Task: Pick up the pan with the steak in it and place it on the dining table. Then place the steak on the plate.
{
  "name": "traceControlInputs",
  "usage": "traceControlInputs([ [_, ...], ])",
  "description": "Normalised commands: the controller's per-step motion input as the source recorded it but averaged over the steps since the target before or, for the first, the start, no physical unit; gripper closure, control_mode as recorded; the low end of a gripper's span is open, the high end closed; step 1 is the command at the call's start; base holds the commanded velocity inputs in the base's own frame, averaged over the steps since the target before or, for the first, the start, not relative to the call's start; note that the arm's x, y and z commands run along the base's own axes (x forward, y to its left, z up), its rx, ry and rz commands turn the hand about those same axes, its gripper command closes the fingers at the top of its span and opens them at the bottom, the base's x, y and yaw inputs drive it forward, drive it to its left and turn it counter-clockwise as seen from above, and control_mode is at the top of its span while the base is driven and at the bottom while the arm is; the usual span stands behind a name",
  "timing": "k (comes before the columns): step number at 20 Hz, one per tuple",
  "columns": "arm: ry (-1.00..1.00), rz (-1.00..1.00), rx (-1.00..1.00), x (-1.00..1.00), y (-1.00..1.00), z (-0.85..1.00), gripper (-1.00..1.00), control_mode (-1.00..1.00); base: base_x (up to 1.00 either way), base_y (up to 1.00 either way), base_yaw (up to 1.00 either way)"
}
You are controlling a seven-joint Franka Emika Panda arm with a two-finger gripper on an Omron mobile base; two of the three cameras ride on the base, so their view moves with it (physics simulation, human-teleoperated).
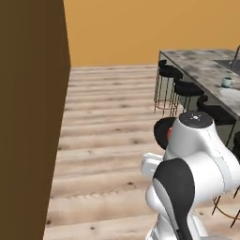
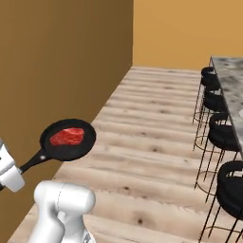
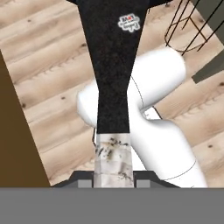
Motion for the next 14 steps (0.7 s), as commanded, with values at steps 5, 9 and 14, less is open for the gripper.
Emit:
traceControlInputs([
  [5,0.0,0.0,0.0,0.0,0.0,0.0,1.0,1.0,1.0,0.36,-0.11],
  [9,0.0,0.0,0.0,0.0,0.0,0.0,1.0,1.0,1.0,0.34,-0.12],
  [14,0.0,0.0,0.0,0.0,0.0,0.0,1.0,1.0,1.0,0.14,-0.09],
])
